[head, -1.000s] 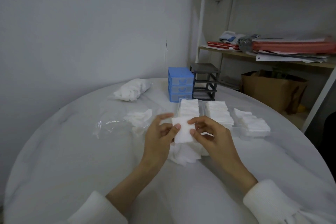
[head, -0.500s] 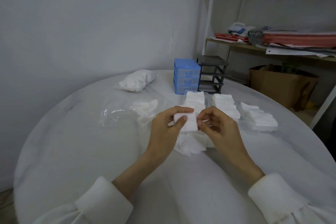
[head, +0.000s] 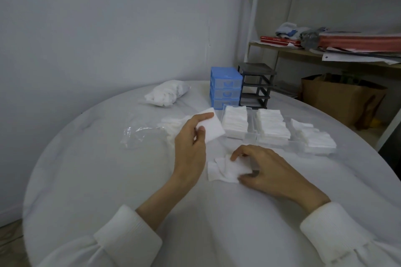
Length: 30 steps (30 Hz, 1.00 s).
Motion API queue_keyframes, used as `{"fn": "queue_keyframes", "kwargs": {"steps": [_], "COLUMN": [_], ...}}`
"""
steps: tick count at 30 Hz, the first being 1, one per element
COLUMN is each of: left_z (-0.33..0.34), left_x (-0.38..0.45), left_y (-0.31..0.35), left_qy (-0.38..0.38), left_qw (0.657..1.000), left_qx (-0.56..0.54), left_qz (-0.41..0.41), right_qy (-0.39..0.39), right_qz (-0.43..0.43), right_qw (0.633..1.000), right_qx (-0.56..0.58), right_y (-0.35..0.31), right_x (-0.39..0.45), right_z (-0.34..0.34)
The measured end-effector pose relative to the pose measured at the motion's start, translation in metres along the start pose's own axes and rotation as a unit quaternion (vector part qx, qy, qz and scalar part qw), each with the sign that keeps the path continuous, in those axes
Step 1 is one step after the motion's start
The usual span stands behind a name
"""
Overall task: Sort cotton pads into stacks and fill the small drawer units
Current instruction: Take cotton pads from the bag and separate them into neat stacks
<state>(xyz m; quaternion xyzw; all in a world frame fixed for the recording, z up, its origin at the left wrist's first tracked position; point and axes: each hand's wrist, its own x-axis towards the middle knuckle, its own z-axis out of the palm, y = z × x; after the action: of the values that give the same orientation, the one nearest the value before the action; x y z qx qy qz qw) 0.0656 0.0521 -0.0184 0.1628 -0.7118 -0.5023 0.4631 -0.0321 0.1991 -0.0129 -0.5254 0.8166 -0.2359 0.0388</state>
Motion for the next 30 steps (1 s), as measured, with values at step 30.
{"fn": "queue_keyframes", "kwargs": {"steps": [30], "left_z": [0.006], "left_x": [-0.006], "left_y": [-0.005], "left_qy": [-0.156], "left_qw": [0.984], "left_qx": [-0.073], "left_qz": [-0.041], "right_qy": [0.180], "right_qz": [-0.021], "right_qw": [0.894], "right_qx": [0.409], "right_y": [-0.016], "right_x": [0.009], "right_z": [0.004]}}
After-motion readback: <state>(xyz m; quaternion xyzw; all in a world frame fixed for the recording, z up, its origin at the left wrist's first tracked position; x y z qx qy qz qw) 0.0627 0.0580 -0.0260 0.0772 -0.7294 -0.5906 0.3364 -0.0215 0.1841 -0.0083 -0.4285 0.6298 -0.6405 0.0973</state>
